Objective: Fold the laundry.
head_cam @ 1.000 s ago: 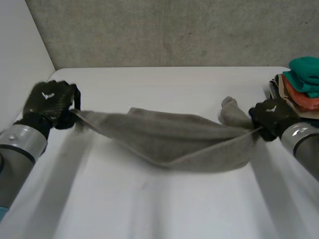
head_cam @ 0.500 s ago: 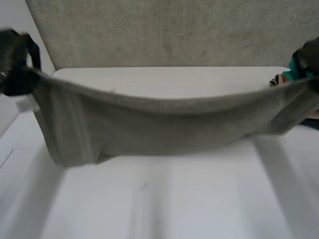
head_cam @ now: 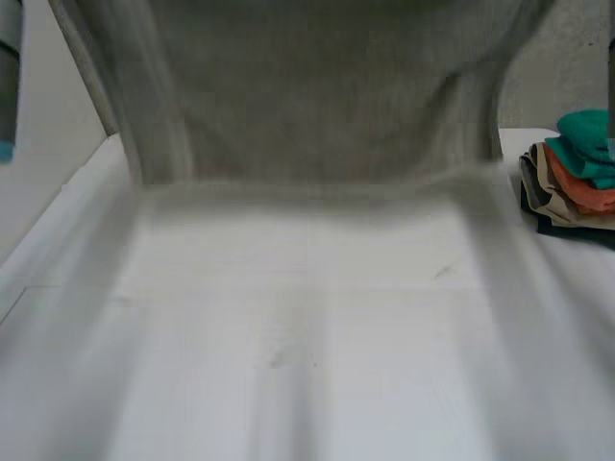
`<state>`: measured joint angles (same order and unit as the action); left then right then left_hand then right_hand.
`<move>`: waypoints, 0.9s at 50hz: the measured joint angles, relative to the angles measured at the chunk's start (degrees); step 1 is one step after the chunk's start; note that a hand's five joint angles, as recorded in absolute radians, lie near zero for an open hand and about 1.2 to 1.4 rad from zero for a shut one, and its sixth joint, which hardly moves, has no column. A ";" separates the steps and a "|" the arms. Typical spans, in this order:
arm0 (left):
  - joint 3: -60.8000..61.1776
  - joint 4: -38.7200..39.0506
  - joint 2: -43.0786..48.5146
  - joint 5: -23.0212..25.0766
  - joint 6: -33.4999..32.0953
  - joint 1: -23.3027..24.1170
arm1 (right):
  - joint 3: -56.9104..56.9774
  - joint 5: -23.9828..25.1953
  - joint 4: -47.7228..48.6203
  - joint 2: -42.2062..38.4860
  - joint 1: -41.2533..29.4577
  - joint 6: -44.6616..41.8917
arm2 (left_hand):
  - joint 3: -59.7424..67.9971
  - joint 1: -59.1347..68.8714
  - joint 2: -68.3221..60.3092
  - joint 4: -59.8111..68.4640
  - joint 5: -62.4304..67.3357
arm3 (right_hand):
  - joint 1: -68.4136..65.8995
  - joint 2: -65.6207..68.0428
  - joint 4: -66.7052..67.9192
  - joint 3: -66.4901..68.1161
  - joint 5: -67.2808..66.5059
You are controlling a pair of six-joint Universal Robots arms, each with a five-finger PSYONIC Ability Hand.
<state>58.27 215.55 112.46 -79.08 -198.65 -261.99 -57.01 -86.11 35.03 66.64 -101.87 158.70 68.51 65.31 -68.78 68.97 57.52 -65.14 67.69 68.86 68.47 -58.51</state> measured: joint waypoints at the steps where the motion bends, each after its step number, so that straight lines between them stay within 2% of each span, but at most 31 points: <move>1: 0.02 1.31 -0.22 -0.24 1.48 -0.18 | -0.14 -0.05 1.19 0.16 -0.01 0.47 | 0.00 0.00 0.00 0.00 0.00 | 0.00 0.00 0.00 0.00 -0.02; 8: 8.68 1.44 -1.85 -1.28 7.31 -1.90 | -4.90 1.82 0.56 -0.08 0.17 1.15 | 0.00 0.00 0.00 0.00 0.00 | 0.00 0.00 0.00 0.00 -0.02; 18: 29.41 -0.80 -2.50 -0.70 6.73 -2.22 | -17.94 8.67 -7.11 -2.47 0.74 -0.23 | 0.00 0.00 -0.01 0.00 0.00 | 0.00 0.00 0.00 0.03 -0.02; 25: 44.62 -4.32 -5.65 -0.66 3.90 -2.07 | -29.03 13.66 -18.46 -2.36 2.13 -8.97 | 0.01 0.00 -0.02 0.00 0.00 | 0.00 0.00 0.01 0.04 -0.02; 29: 50.45 -9.96 -9.43 -0.79 0.00 -2.03 | -33.62 14.95 -26.90 -0.78 3.54 -16.59 | 0.00 0.00 -0.02 0.00 0.00 | 0.00 0.00 0.01 0.04 -0.02; 31: 53.68 -16.45 -12.83 -0.96 -4.10 -2.05 | -35.95 14.45 -34.54 1.28 4.51 -22.35 | 0.01 0.00 -0.02 0.00 0.00 | 0.00 0.00 0.01 0.04 -0.02; 35: 58.02 -31.35 -18.87 -1.34 -12.82 -2.17 | -39.49 10.52 -50.41 5.75 7.06 -32.60 | 0.01 0.00 -0.02 0.00 0.00 | 0.00 0.00 0.01 0.05 -0.03; 36: 58.36 -32.91 -19.42 -1.38 -13.69 -2.18 | -39.90 9.97 -52.14 6.28 7.42 -33.78 | 0.01 0.00 -0.02 0.00 0.00 | 0.00 0.00 0.01 0.05 -0.03; 38: 60.09 -41.36 -22.32 -1.41 -18.67 -2.24 | -41.77 7.44 -58.28 8.72 9.15 -39.27 | 0.01 0.00 -0.02 0.00 0.00 | 0.00 0.00 0.01 0.05 -0.02; 41: 61.26 -48.55 -24.84 -1.36 -23.59 -2.35 | -43.26 5.29 -60.64 10.67 10.59 -44.01 | 0.01 0.00 -0.02 0.00 0.00 | 0.00 0.00 0.01 0.05 -0.03; 45: 60.22 -49.61 -25.52 -1.08 -26.50 -2.48 | -43.26 4.04 -57.03 11.32 11.01 -45.04 | 0.01 0.00 -0.02 0.00 0.00 | 0.00 0.00 0.01 0.05 -0.03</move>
<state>118.49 165.94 86.94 -80.16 -225.15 -264.47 -100.27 -82.07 -22.00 77.96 -90.86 113.66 68.52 65.31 -68.79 68.97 57.52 -65.14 67.69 68.87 68.52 -58.54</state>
